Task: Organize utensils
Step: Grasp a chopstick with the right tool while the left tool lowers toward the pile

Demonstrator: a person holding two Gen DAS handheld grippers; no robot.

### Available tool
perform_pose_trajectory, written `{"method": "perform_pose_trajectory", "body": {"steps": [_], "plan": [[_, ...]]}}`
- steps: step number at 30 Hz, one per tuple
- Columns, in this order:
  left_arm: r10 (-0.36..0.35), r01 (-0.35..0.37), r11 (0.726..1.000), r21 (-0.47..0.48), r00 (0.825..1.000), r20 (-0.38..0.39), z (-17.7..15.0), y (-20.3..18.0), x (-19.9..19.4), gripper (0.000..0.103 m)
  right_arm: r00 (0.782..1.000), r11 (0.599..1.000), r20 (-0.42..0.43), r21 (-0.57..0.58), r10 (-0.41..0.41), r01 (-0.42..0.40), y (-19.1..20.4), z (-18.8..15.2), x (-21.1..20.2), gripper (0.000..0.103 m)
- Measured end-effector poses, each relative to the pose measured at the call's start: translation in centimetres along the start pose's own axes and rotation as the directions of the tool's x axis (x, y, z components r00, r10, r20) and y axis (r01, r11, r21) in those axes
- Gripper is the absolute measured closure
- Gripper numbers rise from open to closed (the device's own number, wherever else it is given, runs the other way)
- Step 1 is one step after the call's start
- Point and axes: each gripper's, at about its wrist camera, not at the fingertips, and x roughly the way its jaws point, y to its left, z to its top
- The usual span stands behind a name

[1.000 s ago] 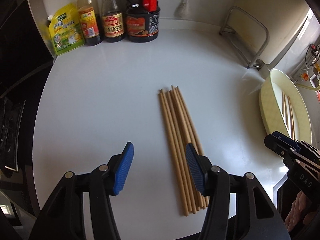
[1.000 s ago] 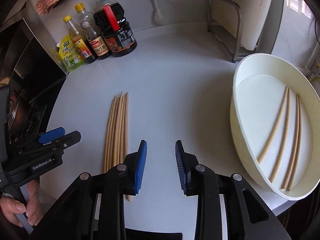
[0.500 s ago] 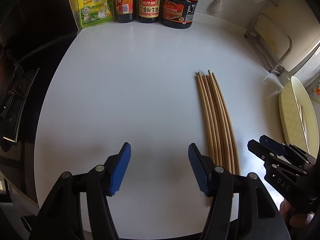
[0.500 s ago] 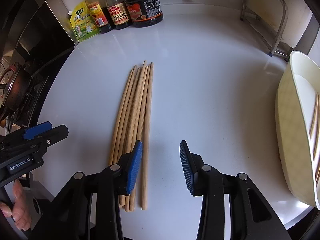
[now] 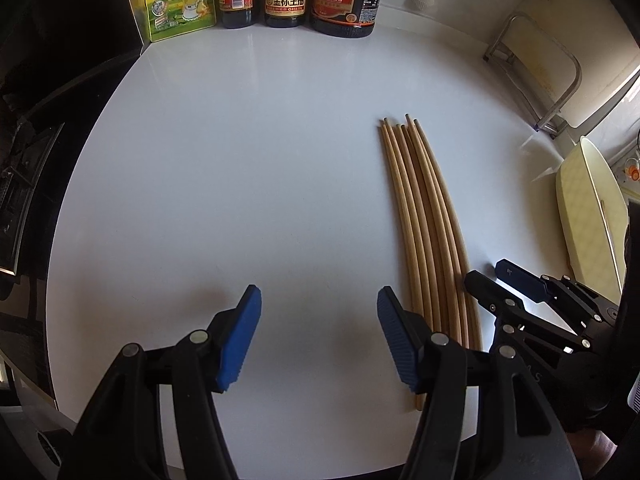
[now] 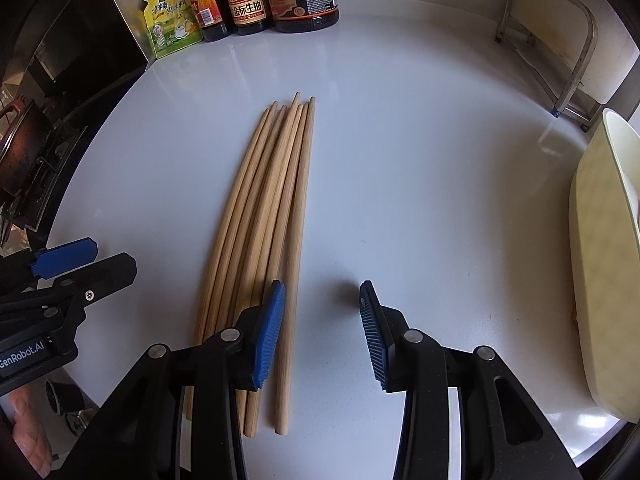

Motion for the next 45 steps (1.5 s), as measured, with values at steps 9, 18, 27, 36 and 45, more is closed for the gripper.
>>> {"method": "perform_pose_trajectory", "body": {"steps": [9,18,27,36,45], "plan": [[-0.009,0.009,1.000,0.008,1.000,0.006,0.1,-0.8,0.9,0.042,1.000,0.999,0.018,-0.042,-0.022,0.023,0.4,0.4,0.1,0.094],[-0.019,0.019,0.999,0.037,1.000,0.009,0.7,-2.4,2.5,0.041,0.999,0.999,0.024,0.025,-0.022,0.021,-2.3,0.0,-0.3,0.096],[-0.009,0.007,0.998,0.065,1.000,0.016,0.8,-3.5,3.4,0.039,0.999,0.997,0.030,0.074,-0.019,0.017,-4.3,-1.2,-1.0,0.096],[0.018,-0.020,0.997,0.070,0.999,0.031,0.8,-3.4,3.6,0.037,0.997,0.998,0.064,0.059,-0.039,0.035,-4.1,-0.4,-1.6,0.081],[0.039,-0.040,0.998,0.051,0.999,0.030,0.9,-2.7,3.7,0.030,0.997,0.994,0.045,0.084,-0.070,0.066,-5.2,-0.3,-1.2,0.074]]}}
